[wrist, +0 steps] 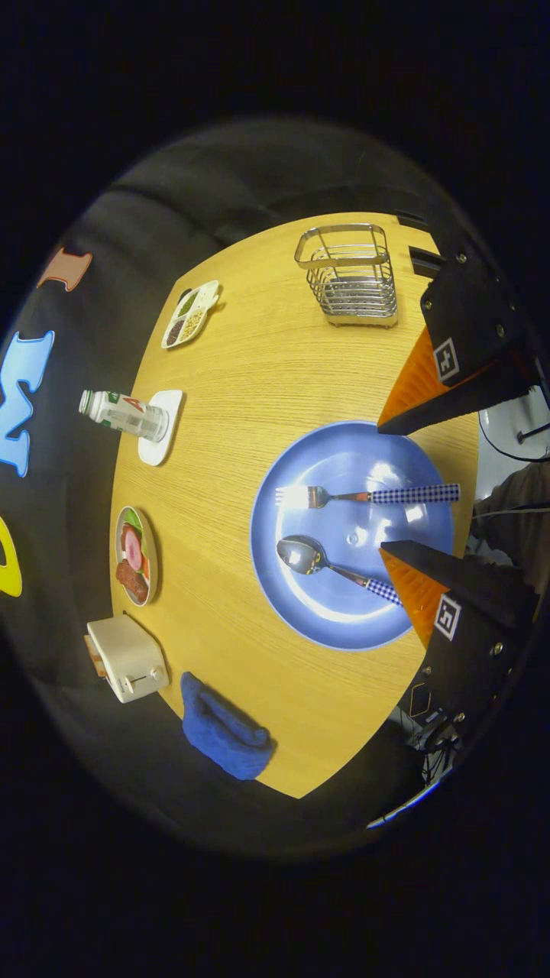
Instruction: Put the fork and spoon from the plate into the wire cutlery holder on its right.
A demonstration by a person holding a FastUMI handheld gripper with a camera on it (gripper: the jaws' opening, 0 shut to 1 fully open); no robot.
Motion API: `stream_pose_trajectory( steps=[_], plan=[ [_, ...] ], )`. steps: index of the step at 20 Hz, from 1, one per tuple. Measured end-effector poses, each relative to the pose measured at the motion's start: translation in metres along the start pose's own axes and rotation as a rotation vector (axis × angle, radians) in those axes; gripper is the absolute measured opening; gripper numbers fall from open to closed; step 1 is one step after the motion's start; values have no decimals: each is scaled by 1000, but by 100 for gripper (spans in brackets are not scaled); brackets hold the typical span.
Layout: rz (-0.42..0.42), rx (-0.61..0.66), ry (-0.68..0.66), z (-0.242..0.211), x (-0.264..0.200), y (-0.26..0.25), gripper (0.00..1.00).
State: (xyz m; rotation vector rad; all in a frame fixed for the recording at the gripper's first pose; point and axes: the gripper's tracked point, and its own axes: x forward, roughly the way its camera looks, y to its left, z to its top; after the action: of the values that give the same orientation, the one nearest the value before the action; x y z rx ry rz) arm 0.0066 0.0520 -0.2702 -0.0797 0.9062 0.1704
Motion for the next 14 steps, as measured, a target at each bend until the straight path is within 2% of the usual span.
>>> stream_pose_trajectory(
  steps=[1,4,6,7,8,14],
  plan=[
    [-7,-10,13,-2,6,0,86],
    [6,-28,111,-17,16,3,61],
    [-3,-40,159,-23,24,4,60],
    [-4,-43,181,-26,27,4,52],
    [-5,-42,197,-27,30,4,49],
    [-10,-77,282,-29,37,9,49]
  ],
)
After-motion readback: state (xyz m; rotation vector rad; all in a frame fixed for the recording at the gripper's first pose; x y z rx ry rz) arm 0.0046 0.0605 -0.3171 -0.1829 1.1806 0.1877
